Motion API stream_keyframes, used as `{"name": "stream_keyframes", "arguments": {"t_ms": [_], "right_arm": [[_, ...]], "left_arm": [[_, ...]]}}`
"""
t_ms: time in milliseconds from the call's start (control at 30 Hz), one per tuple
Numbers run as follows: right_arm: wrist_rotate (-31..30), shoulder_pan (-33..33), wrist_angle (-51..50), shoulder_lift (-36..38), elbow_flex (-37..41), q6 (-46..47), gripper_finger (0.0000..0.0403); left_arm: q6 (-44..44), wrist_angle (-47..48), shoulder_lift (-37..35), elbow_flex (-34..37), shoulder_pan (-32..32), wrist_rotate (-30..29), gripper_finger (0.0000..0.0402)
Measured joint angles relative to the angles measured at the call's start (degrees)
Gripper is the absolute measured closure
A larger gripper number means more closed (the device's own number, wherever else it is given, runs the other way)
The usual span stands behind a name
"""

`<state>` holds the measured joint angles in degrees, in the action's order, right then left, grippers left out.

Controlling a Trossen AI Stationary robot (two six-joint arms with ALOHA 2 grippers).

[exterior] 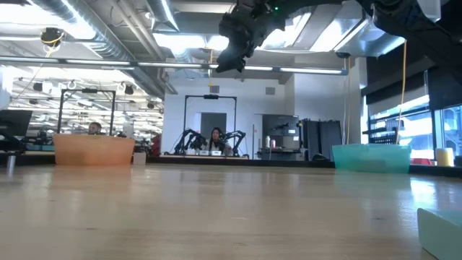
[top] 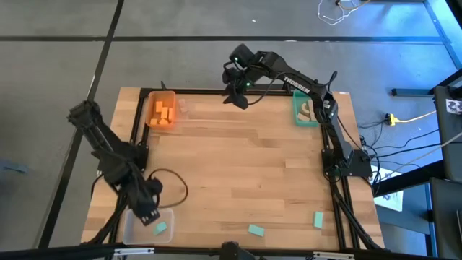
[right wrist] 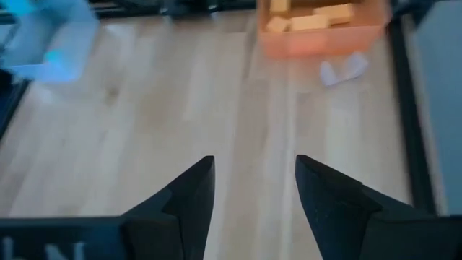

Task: Sort & place blocks by color
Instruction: Put the blue block into the transparent bin

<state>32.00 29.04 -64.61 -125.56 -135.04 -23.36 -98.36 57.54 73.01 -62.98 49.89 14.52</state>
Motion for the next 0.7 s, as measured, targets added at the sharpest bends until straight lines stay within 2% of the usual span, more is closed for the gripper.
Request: {"name": "stream_keyframes", "arguments": {"t_ms": [233,367,700], "right_arm": [[10.95,0.00,-6.05,0.00,0.04,-8.64,0.0210],[15.71,-0.10,-7.80,0.00,0.04,-10.22,0.0210],[16.12,-0.44,-7.79,0.00,0.04,-10.21,0.0210]], "left_arm": [[-8.25,-5.50,8.27,0.02,5.49,-0.03,0.0275],[-11.93,-5.92,12.13,0.02,7.36,-0.48,0.0275],[-12.14,-7.98,18.07,0.04,9.73,-0.20,0.0266]]}}
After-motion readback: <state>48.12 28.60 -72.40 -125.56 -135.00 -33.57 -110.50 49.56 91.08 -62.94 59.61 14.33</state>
